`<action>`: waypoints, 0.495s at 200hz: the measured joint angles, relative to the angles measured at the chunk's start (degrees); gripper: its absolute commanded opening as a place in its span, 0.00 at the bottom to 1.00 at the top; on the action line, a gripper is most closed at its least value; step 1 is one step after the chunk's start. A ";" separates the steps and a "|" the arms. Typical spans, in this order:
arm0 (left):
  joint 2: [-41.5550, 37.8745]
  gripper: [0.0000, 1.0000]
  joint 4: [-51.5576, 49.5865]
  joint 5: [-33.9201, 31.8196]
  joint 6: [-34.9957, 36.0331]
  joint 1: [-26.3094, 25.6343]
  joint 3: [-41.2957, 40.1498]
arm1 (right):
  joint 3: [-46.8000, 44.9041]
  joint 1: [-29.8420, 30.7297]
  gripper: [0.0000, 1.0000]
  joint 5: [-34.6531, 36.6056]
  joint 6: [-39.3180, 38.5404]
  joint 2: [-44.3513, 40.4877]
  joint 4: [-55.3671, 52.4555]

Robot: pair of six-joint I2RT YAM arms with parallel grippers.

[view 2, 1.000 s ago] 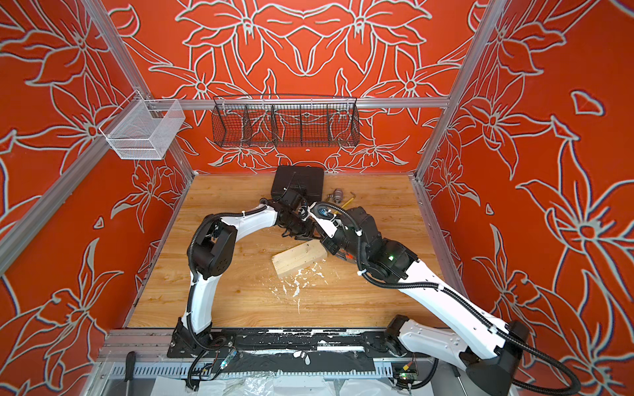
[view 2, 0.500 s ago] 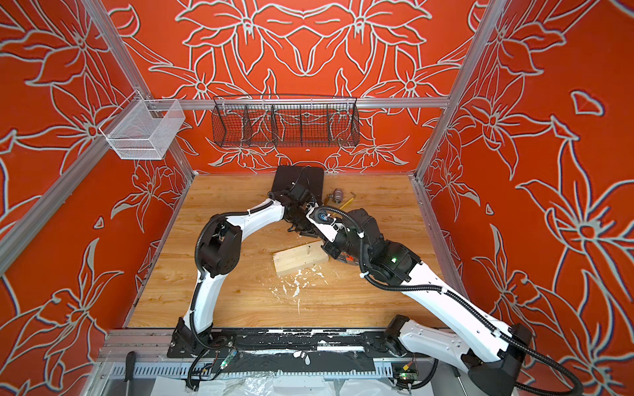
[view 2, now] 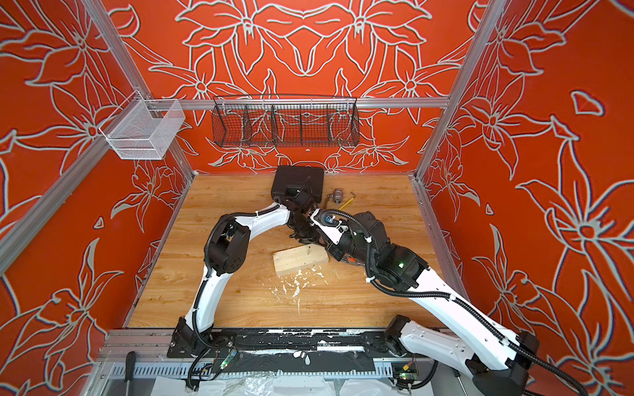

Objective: Use a claw hammer to pull out a nail
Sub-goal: Move the mounting plate to the center of the board.

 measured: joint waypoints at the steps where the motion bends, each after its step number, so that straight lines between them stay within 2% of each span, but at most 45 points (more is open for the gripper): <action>1: -0.04 0.60 -0.02 0.02 0.04 -0.04 -0.02 | -0.02 0.00 0.00 -0.02 0.00 0.00 -0.04; 61: -0.57 0.58 -0.98 1.55 1.88 -2.03 -1.20 | -0.26 0.00 0.00 -0.22 0.13 -0.24 -0.59; 99: -0.92 0.63 -3.19 -0.85 2.86 -2.34 0.85 | -1.18 -0.02 0.00 -3.30 -0.11 -0.39 -0.50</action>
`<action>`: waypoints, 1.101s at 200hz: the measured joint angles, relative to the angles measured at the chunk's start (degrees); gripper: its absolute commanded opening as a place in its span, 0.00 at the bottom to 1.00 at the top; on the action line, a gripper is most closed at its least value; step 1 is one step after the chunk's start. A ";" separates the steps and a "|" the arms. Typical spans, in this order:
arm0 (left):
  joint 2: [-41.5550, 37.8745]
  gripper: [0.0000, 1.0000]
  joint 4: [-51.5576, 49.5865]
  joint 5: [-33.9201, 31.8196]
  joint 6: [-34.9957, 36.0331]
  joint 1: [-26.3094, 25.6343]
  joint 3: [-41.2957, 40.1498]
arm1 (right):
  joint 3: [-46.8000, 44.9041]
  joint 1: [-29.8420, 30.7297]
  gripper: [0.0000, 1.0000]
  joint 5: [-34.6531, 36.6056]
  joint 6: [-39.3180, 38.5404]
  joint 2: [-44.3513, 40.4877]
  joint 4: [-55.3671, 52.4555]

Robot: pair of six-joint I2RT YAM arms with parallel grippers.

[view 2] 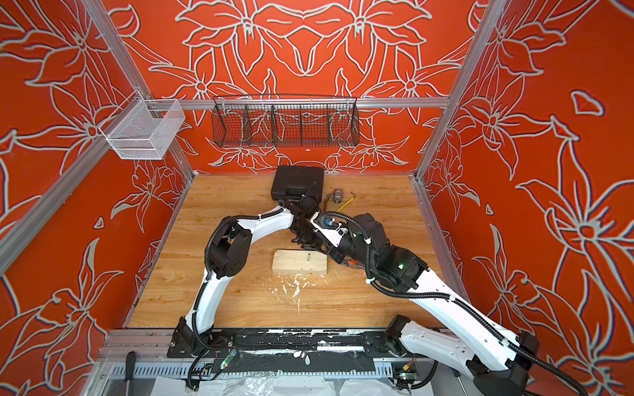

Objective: Use a claw hammer to pull out a nail
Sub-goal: Move the mounting plate to the center of the board, then remove the nail from the mounting plate.

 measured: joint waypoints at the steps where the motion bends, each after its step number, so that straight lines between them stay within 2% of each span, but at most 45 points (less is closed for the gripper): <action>1: 0.00 0.63 -0.09 -0.13 0.11 0.00 0.22 | 0.00 0.02 0.00 -0.13 -0.04 0.02 0.00; 42: -0.31 0.70 -1.51 -5.81 1.22 0.98 15.58 | -0.02 0.02 0.00 -4.22 -0.81 1.62 0.96; 63: -3.15 0.75 -0.96 -8.66 1.22 2.36 17.33 | -0.02 0.02 0.00 -5.16 -1.29 2.34 1.25; 91: -14.27 0.86 1.03 -12.98 3.06 5.70 5.31 | -0.02 0.02 0.00 -5.60 -2.78 2.54 1.55; 116: -24.68 0.87 0.13 -15.85 9.03 10.14 -6.21 | 0.00 0.02 0.00 -5.64 -3.98 3.80 2.73; 141: -30.36 0.86 -1.36 -19.15 16.09 13.68 -13.44 | 0.76 -0.04 0.00 -5.68 -4.28 6.80 3.85; 172: -34.03 0.76 -1.95 -21.90 20.50 13.75 -20.98 | 1.90 -1.46 0.00 -8.09 -4.24 10.84 6.29; 201: -39.54 0.62 1.70 -20.37 22.56 13.55 -31.61 | 1.90 -5.66 0.00 -15.67 -3.69 13.40 9.46; 220: -43.17 0.58 4.28 -18.51 24.96 13.55 -37.68 | 2.36 -7.21 0.00 -18.69 -4.04 15.89 10.47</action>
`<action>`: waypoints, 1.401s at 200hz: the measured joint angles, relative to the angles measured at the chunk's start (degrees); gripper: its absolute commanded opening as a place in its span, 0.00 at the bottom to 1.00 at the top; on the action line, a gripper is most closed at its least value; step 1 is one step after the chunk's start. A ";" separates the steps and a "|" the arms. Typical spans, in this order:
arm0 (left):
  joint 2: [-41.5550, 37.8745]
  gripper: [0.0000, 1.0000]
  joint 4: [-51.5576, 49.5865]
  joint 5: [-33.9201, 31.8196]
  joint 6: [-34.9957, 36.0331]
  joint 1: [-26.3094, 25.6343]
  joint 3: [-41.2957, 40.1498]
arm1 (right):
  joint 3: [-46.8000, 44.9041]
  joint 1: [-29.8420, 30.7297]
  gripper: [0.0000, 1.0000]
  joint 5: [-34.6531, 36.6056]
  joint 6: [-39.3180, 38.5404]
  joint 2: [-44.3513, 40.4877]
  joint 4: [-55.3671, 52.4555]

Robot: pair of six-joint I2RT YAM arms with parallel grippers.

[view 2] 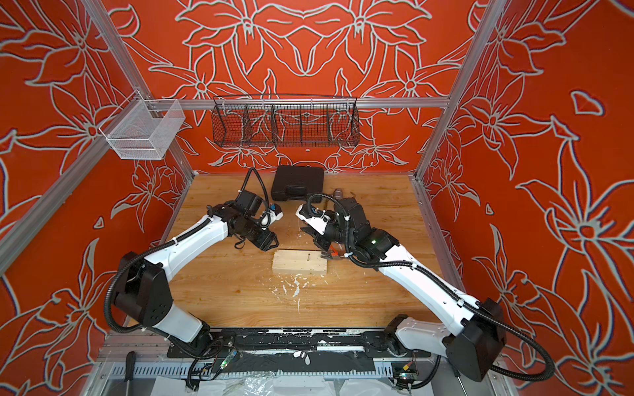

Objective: Use a claw hammer to pull out a nail
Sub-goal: Remove the nail from the mounting plate.

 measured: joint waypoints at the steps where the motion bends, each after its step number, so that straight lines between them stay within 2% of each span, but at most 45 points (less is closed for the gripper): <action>1: -0.24 0.58 0.13 0.13 0.17 0.00 -0.37 | 0.07 -0.02 0.00 -0.15 -0.02 0.24 0.00; 16: -1.51 0.55 1.73 1.05 1.73 -0.09 -2.73 | 0.48 -0.04 0.00 -1.66 -0.26 2.32 0.35; 33: -0.96 0.40 2.71 1.79 3.21 -0.17 -2.86 | 0.55 0.24 0.00 -2.67 -0.33 4.20 0.63; 60: 2.93 0.31 3.58 2.10 3.69 -0.46 -1.33 | 1.51 0.85 0.00 -3.19 -0.35 6.75 0.87; 89: 6.21 0.30 4.68 1.79 3.54 -1.49 -2.10 | 1.60 1.42 0.00 -3.39 -0.28 7.74 2.78; 157: 7.89 0.27 5.70 -1.77 3.10 -5.11 -3.43 | 1.60 2.51 0.00 -3.34 0.15 9.07 6.64; 280: 9.46 0.27 5.97 -4.68 2.71 -6.64 -2.80 | 1.62 3.72 0.00 -3.19 -0.11 9.29 6.08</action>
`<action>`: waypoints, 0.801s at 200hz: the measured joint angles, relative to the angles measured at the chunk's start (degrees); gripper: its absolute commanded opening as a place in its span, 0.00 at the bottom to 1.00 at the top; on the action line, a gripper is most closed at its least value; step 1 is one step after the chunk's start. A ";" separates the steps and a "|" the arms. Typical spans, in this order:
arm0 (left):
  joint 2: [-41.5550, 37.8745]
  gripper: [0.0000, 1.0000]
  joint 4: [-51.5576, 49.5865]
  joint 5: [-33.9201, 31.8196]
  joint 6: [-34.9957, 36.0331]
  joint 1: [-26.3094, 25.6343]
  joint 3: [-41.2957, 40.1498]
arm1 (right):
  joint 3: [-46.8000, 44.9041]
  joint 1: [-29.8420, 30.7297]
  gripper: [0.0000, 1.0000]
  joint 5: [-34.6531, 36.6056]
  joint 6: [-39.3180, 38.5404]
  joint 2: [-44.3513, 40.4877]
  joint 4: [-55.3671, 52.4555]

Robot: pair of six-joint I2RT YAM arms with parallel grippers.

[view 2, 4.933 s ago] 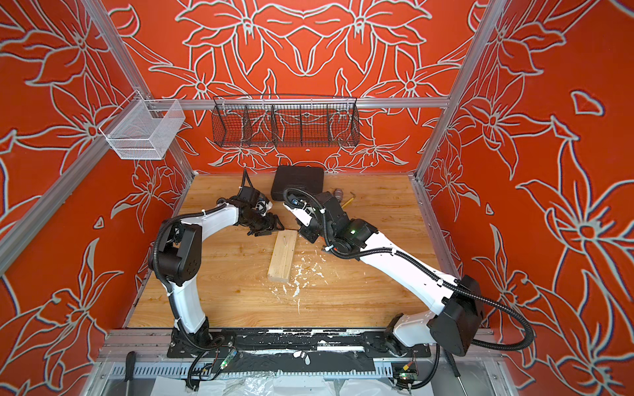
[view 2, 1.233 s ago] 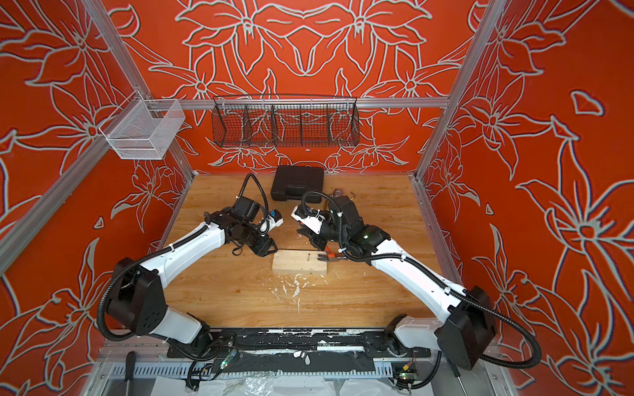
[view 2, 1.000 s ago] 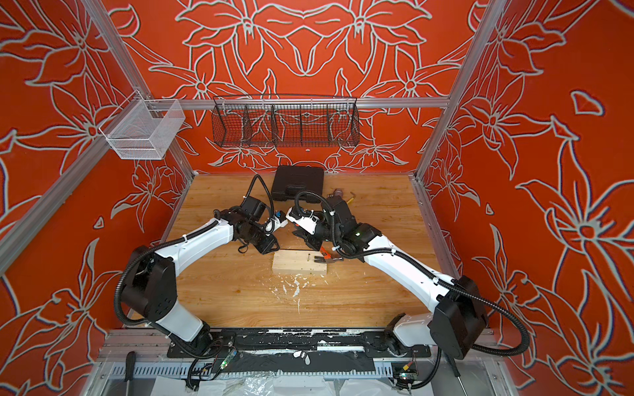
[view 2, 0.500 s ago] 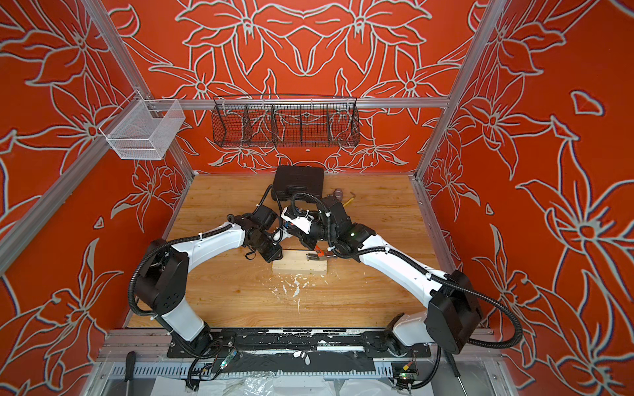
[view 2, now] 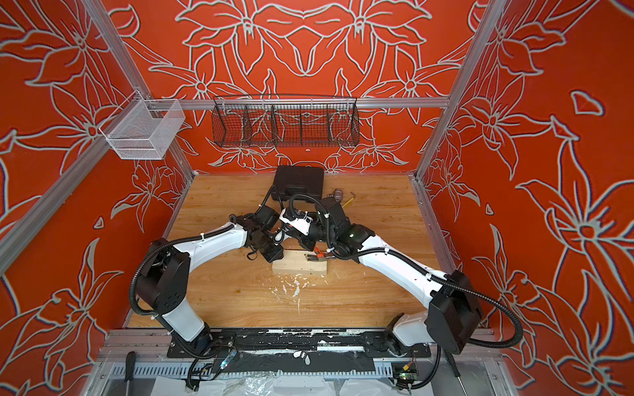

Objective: Use a claw hammer to pull out a nail
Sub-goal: Remove the nail from the mounting plate.

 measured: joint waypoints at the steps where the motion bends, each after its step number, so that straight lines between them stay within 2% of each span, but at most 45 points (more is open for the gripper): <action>1: 0.02 0.27 0.00 0.00 0.00 0.00 0.02 | 0.00 0.02 0.00 0.02 -0.04 0.00 -0.15; 160: 1.66 0.27 -0.83 -1.25 -1.27 -0.66 2.05 | 3.63 2.40 0.00 3.41 -0.83 1.55 -3.85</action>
